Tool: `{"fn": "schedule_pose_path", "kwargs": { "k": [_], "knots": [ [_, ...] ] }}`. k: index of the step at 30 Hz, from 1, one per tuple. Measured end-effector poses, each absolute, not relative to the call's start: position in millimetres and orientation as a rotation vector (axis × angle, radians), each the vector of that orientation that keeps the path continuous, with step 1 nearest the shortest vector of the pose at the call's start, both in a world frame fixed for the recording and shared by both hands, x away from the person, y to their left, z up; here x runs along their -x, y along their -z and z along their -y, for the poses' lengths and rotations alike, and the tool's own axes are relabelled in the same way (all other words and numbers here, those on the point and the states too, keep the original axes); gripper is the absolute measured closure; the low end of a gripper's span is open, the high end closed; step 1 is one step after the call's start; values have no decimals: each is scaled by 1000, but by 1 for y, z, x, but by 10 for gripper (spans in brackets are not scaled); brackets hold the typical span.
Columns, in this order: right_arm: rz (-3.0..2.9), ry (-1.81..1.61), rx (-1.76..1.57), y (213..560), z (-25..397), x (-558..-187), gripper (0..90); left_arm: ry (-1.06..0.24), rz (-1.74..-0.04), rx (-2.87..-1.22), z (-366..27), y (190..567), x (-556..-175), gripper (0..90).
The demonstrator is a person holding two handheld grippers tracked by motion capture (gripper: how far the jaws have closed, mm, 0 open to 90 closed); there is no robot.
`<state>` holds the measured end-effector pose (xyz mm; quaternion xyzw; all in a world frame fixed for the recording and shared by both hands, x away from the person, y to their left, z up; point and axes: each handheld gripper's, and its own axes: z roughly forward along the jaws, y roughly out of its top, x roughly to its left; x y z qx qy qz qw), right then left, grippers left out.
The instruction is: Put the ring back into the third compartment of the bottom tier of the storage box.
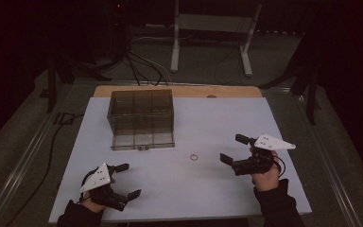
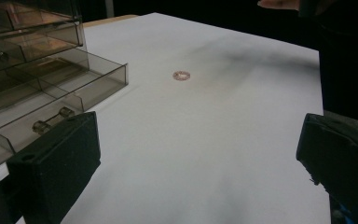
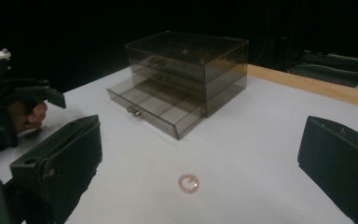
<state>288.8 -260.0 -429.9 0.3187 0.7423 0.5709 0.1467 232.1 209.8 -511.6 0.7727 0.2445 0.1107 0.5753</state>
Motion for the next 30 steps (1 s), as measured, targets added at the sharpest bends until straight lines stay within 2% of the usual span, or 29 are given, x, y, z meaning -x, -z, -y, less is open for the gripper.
{"fn": "schedule_pose_path", "kwargs": {
  "k": [30],
  "knots": [
    [-2196, -1633, -894, 414, 223, -334, 0, -259, -576, -1823, -208, 513, -232, 6]
  ]
}}
